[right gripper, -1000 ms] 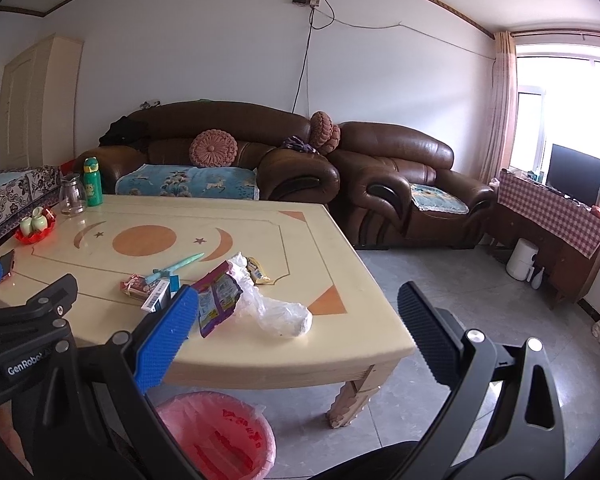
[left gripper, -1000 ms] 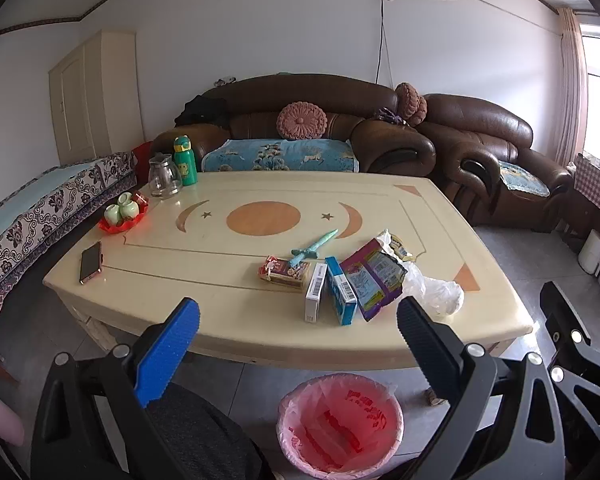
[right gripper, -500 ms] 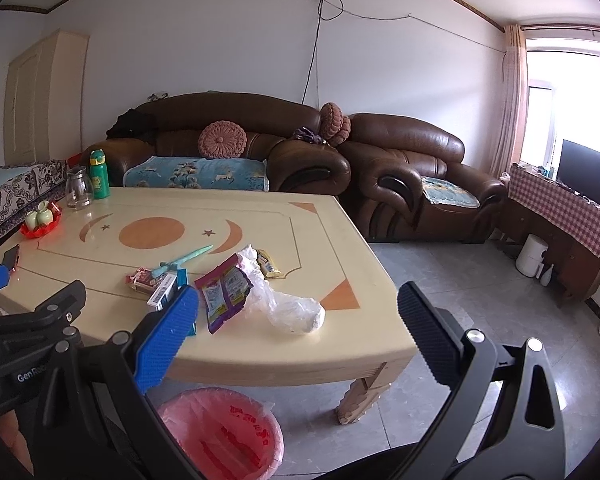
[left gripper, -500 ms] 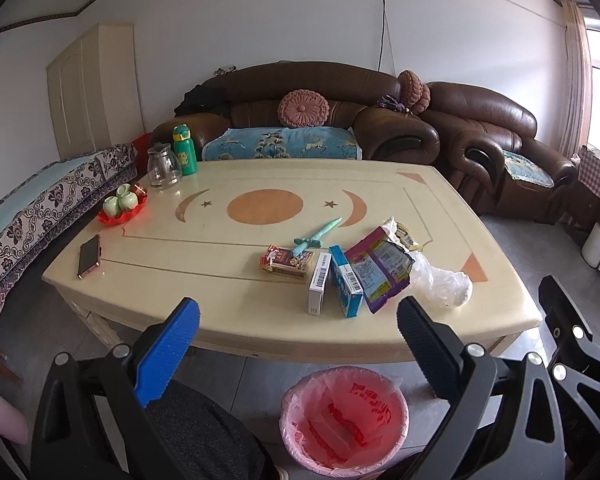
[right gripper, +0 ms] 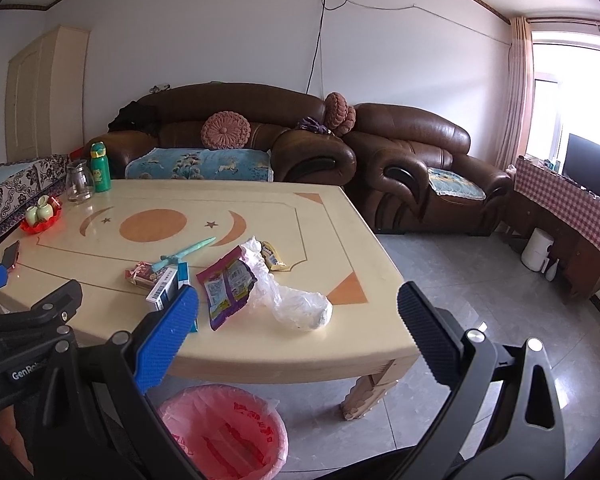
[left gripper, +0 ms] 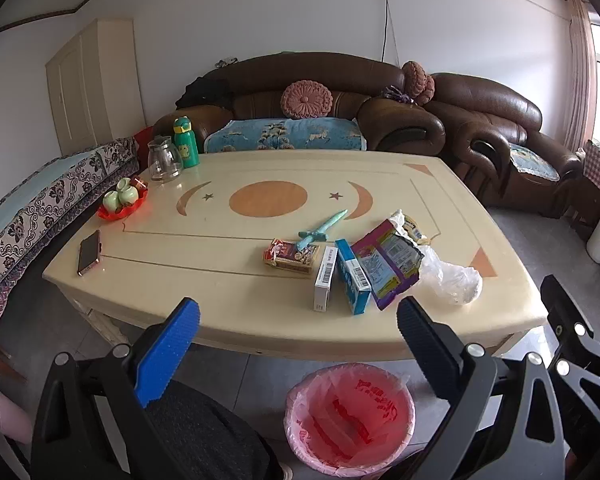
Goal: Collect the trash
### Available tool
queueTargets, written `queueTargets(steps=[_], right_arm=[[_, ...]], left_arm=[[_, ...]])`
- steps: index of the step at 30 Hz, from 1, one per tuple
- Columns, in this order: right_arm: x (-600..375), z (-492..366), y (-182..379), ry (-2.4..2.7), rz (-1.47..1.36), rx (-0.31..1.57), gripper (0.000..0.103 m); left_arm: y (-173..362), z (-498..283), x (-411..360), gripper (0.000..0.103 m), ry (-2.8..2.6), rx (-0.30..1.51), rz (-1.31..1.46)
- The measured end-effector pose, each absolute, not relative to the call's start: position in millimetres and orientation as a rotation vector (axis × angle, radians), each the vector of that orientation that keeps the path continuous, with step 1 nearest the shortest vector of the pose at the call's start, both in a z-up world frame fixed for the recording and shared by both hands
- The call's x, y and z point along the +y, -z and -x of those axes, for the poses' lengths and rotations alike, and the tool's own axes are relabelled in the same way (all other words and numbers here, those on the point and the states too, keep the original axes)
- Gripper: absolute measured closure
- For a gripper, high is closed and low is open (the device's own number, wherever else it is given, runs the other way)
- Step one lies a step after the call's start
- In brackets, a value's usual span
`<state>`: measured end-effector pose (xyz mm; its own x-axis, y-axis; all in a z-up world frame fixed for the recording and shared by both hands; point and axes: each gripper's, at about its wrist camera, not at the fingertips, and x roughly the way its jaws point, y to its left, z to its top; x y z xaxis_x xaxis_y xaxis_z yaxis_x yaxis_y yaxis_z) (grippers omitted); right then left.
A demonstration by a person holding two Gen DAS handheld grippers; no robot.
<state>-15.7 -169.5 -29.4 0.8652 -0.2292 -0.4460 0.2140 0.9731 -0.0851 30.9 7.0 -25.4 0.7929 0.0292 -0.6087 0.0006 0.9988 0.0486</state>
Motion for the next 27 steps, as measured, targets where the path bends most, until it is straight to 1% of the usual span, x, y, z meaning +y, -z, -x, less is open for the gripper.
queueTargets(steps=[8,21,27], right_arm=[[-174,3,44,0.228,0.031,0.500,0.006],[-194,-34,77,0.097,-0.048,0.556,0.006],[-203,-48,95,0.085,-0.046,0.536,0.006]], left_arm=[[36,-46,4,0.006,-0.013,0.695,-0.065],[66,-97,16,0.006,0.033,0.840,-0.050],[79,-120,23,0.006,0.051,0.855,-0.044]])
